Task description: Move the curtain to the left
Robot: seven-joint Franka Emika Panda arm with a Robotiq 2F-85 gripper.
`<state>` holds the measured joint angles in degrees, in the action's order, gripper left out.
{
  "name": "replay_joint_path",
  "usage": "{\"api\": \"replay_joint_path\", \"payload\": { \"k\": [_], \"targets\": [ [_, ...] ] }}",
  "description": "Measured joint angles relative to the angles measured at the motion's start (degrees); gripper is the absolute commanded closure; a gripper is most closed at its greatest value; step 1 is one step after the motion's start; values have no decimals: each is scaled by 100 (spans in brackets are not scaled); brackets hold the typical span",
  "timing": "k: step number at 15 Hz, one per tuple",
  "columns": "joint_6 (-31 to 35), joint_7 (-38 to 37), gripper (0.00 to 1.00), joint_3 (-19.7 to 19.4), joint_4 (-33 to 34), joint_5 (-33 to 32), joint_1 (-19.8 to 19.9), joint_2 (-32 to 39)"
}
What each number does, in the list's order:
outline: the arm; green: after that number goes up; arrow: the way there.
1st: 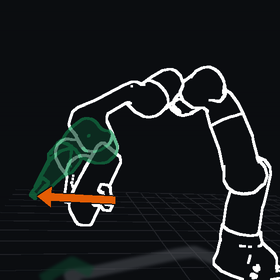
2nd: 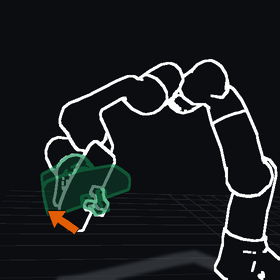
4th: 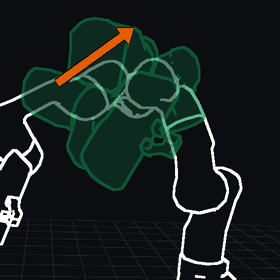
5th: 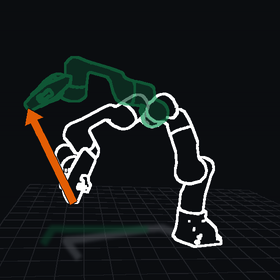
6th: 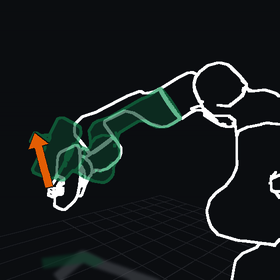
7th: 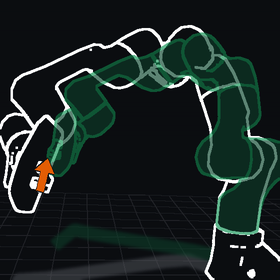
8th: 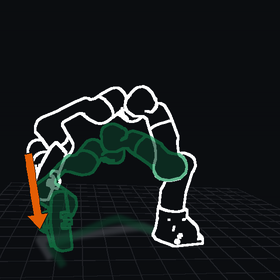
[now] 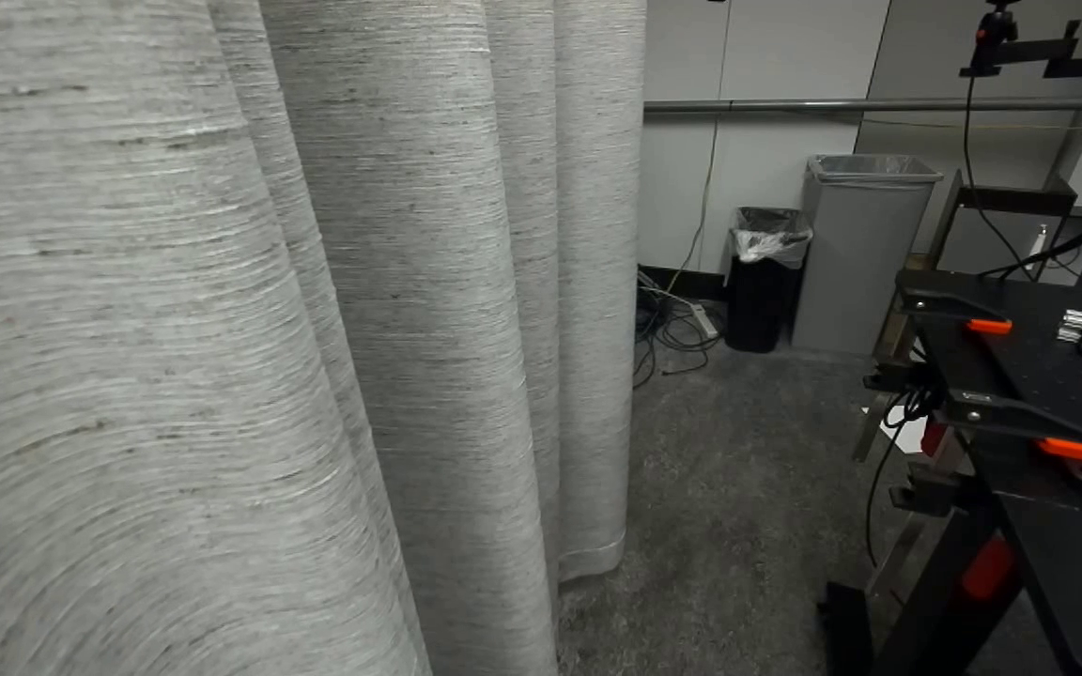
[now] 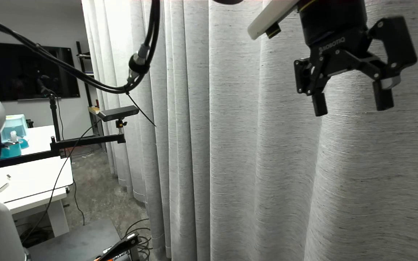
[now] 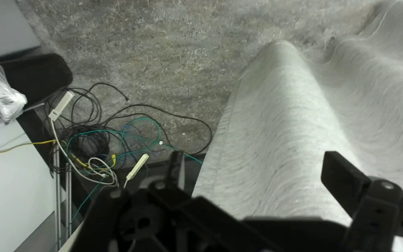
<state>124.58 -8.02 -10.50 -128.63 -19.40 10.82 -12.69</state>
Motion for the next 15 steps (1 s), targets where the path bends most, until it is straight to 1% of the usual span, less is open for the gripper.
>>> {"api": "replay_joint_path", "payload": {
  "k": [5, 10, 12, 15],
  "targets": [
    [294, -767, 0, -1, 1109, 0, 19, 858],
    [326, -1041, 0, -1, 2127, 0, 10, 1578],
    [311, -1044, 0, 0, 2316, 0, -16, 1735],
    [300, -1042, 0, 1, 2324, 0, -64, 1817]
  ]
}}
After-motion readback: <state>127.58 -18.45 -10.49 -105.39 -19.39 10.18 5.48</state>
